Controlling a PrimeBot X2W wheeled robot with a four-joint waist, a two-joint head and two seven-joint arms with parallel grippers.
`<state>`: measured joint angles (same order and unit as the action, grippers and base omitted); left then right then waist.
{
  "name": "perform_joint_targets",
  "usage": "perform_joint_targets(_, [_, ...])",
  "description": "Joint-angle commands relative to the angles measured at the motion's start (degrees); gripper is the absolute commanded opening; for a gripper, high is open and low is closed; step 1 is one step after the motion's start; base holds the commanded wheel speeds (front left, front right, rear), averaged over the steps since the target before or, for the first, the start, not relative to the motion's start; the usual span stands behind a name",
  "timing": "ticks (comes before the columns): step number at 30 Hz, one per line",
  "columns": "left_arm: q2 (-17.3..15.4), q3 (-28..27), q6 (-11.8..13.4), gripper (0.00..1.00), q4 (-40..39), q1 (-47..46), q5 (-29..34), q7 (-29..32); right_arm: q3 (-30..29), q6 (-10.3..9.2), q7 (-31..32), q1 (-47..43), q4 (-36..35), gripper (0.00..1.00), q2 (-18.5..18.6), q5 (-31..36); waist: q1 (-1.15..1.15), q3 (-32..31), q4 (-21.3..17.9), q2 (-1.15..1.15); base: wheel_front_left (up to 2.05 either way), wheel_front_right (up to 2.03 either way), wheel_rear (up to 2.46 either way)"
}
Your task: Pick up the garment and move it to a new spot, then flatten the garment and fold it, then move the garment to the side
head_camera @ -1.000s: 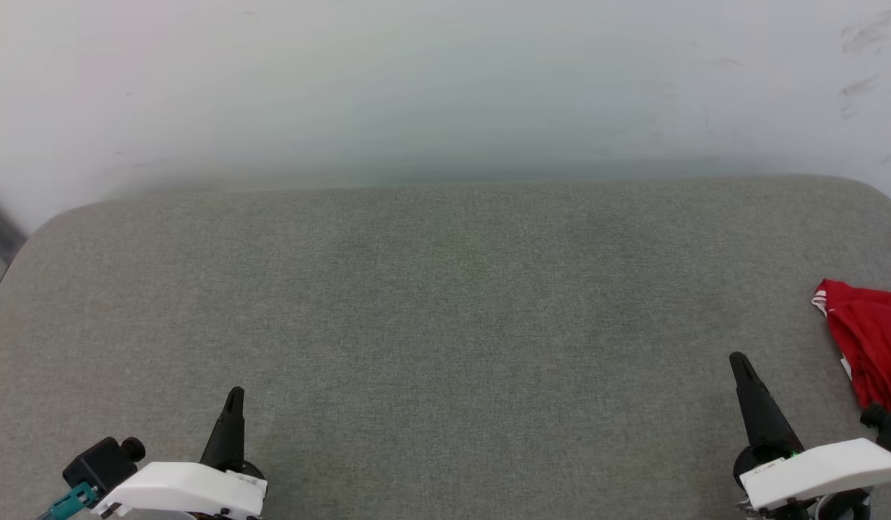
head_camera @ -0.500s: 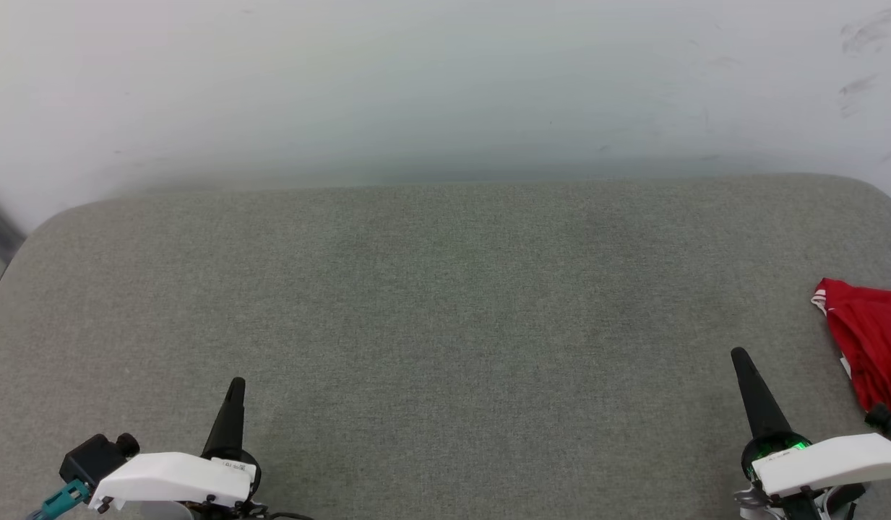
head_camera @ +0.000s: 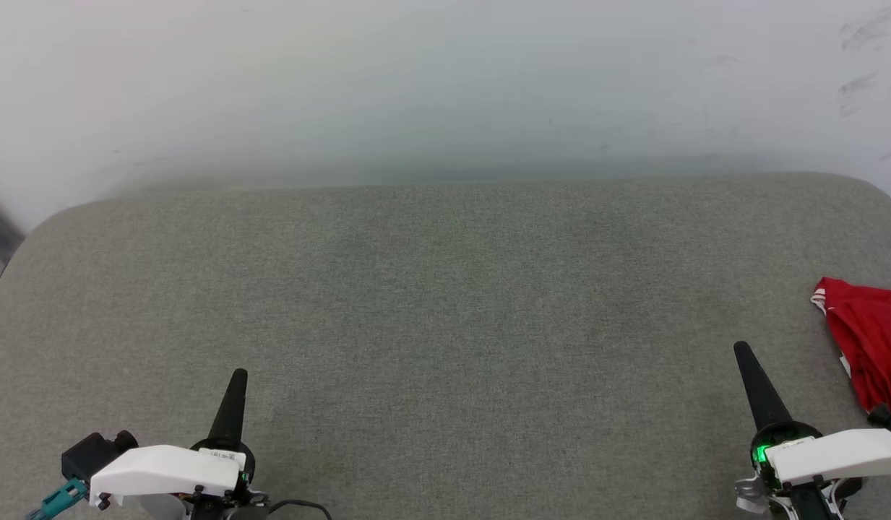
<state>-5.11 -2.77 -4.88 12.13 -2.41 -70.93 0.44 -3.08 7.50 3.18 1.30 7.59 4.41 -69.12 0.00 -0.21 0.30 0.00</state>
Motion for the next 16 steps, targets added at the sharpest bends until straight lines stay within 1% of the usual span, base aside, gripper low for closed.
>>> perform_joint_targets(1, [0.0,-0.4,-0.3,0.0,-0.2,-1.2,-1.1,0.4,-0.1,-0.01,0.2,1.3,0.0,0.0,0.4,-1.3,0.0,0.0,0.0,0.0,0.0,0.0,0.0])
perform_joint_targets(16, [0.8,-1.6,-1.2,0.0,0.5,-2.2,-8.0,2.5,-0.5,-0.01,0.7,2.6,2.2,0.0,0.3,-9.4,0.0,0.1,-0.1,0.0,0.0,0.0,0.0])
